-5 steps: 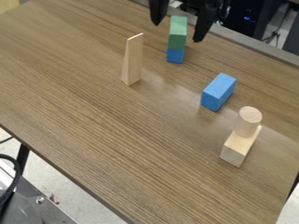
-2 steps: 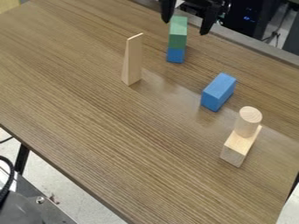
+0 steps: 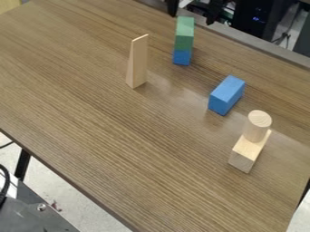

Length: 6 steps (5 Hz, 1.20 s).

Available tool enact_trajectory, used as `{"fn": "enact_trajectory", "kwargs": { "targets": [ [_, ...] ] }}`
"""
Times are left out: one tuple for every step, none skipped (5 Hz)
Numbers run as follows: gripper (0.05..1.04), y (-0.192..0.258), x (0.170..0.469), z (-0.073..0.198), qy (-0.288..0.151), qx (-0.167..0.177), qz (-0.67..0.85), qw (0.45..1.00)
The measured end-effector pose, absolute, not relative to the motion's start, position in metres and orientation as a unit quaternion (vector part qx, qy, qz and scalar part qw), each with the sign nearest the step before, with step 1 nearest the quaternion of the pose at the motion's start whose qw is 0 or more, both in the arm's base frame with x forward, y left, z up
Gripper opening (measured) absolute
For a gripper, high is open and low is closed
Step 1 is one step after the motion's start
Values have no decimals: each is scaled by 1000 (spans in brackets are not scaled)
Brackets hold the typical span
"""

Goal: Move the green parallelepiped on top of the other blue parallelepiped

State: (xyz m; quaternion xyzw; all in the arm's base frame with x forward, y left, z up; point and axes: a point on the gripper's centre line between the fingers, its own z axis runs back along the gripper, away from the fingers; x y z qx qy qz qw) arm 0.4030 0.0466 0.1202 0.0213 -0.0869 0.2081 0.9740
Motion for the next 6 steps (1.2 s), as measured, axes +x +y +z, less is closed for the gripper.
{"fn": "enact_trajectory", "kwargs": {
  "targets": [
    [999, 56, 412, 117, -83, 7, 233, 969],
    [999, 62, 419, 116, -79, 4, 249, 965],
    [999, 65, 424, 111, -74, 1, 257, 964],
    [999, 68, 428, 102, -66, 3, 264, 962],
    [999, 69, 429, 97, -61, 6, 267, 962],
    [999, 72, 428, 81, -45, 17, 271, 961]
  ]
}}
